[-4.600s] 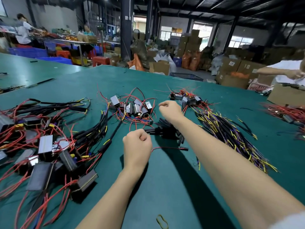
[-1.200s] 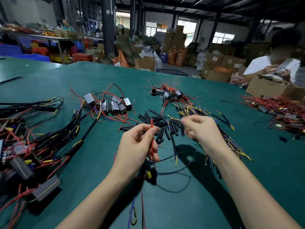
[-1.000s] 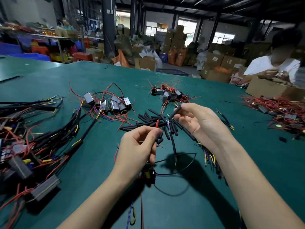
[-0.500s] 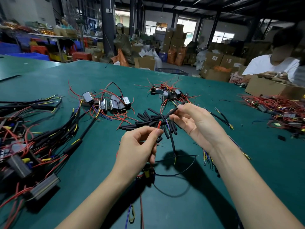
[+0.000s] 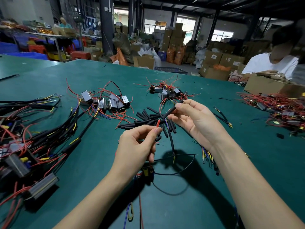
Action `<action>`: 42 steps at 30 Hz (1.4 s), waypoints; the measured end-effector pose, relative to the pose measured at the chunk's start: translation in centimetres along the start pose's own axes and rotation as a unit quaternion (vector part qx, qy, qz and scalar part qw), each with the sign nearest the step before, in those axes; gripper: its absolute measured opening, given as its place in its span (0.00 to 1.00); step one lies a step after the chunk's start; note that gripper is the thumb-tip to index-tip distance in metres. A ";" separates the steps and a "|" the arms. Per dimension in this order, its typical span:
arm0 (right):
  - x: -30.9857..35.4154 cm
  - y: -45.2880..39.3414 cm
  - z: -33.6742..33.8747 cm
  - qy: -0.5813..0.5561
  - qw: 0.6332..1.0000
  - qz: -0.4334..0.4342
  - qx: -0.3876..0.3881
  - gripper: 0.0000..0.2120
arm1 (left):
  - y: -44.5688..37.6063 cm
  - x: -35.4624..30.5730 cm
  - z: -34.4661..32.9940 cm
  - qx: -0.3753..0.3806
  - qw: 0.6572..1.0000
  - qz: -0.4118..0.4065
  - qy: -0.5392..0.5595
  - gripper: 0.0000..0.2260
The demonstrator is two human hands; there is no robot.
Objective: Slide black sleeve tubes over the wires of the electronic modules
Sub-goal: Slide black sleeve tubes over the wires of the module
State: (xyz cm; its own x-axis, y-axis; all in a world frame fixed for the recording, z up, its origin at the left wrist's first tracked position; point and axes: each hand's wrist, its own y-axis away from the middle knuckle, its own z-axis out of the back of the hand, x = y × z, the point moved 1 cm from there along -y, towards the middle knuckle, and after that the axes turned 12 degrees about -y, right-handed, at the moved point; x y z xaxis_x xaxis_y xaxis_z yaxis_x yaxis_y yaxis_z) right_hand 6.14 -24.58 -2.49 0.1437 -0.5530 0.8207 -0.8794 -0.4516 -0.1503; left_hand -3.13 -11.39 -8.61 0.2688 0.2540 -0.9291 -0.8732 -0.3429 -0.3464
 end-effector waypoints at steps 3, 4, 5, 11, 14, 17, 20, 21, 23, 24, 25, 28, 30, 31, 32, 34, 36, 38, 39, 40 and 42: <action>0.0 0.0 0.0 0.008 1.000 0.006 -0.004 0.09 | 0.0 0.0 0.0 0.000 1.000 0.000 -0.004 0.07; 0.0 0.0 0.0 0.006 1.000 0.005 -0.003 0.09 | 0.0 0.0 0.0 -0.002 1.000 0.000 -0.005 0.07; 0.1 0.0 0.0 0.004 1.000 0.002 -0.001 0.09 | 0.0 0.0 -0.1 -0.004 1.000 0.000 -0.005 0.07; 0.0 0.2 -0.1 -0.002 1.000 -0.007 0.002 0.10 | 0.0 0.1 -0.1 -0.013 1.000 0.003 0.001 0.07; 0.0 0.2 -0.2 -0.001 1.000 -0.007 0.005 0.10 | 0.0 0.1 -0.2 -0.014 1.000 0.003 -0.001 0.07; 0.1 0.3 -0.2 0.004 1.000 -0.006 0.003 0.10 | 0.0 -0.1 -0.2 -0.011 1.000 0.000 -0.004 0.07; 0.1 0.3 -0.3 0.028 0.999 -0.018 0.009 0.08 | 0.1 -0.3 -0.2 -0.010 1.000 0.000 -0.004 0.07; 0.0 0.4 -0.3 0.034 0.999 -0.024 0.012 0.08 | 0.1 -0.3 -0.2 -0.011 1.000 0.001 -0.004 0.07; -0.1 0.4 -0.4 0.056 0.997 -0.036 0.023 0.07 | 0.1 -0.3 -0.2 -0.014 1.000 0.003 -0.003 0.07; -0.1 0.5 -0.5 0.074 0.996 -0.042 0.033 0.07 | 0.1 -0.3 -0.2 -0.017 1.000 0.005 0.000 0.07; -0.2 0.5 -0.6 0.093 0.994 -0.046 0.043 0.06 | 0.1 -0.4 -0.1 -0.021 1.000 0.007 0.003 0.07; -0.3 0.7 -0.7 0.135 0.987 -0.050 0.070 0.04 | 0.1 -0.5 -0.1 -0.033 0.999 0.016 0.022 0.05; -0.2 0.8 -0.7 0.152 0.983 -0.055 0.083 0.03 | 0.0 -0.4 -0.1 -0.040 0.998 0.024 0.037 0.09; -0.2 0.8 -0.7 0.159 0.981 -0.060 0.089 0.01 | -0.1 -0.4 -0.1 -0.041 0.998 0.022 0.042 0.12; -0.3 0.8 -0.7 0.166 0.979 -0.066 0.094 0.02 | -0.1 -0.5 -0.1 -0.041 0.998 0.016 0.046 0.14; -0.6 0.9 -0.8 0.183 0.974 -0.080 0.105 0.02 | -0.2 -0.5 -0.1 -0.040 0.998 -0.004 0.049 0.16; -0.9 0.9 -0.9 0.199 0.971 -0.076 0.105 0.00 | -0.2 -0.4 -0.1 -0.035 0.998 -0.017 0.047 0.17; -1.0 0.7 -0.9 0.211 0.971 -0.058 0.094 0.03 | -0.3 -0.3 -0.1 -0.026 0.998 -0.015 0.046 0.16; -1.0 0.7 -0.8 0.214 0.971 -0.051 0.091 0.05 | -0.4 -0.2 -0.1 -0.018 0.999 -0.008 0.042 0.17; -0.9 0.7 -0.8 0.218 0.971 -0.045 0.089 0.06 | -0.5 -0.2 0.0 -0.004 1.000 -0.001 0.030 0.17; -0.7 0.6 -0.6 0.228 0.969 -0.034 0.089 0.07 | -0.7 -0.3 0.5 0.047 0.999 0.007 -0.024 0.15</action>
State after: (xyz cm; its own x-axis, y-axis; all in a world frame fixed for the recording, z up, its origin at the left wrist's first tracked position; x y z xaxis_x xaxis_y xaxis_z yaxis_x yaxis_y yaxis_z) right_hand 5.22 -24.04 -2.81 -0.0531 -0.1694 0.9841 -0.7776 -0.6112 -0.1472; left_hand -2.79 -10.74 -7.99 0.2391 0.2939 -0.9255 -0.9117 -0.2599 -0.3181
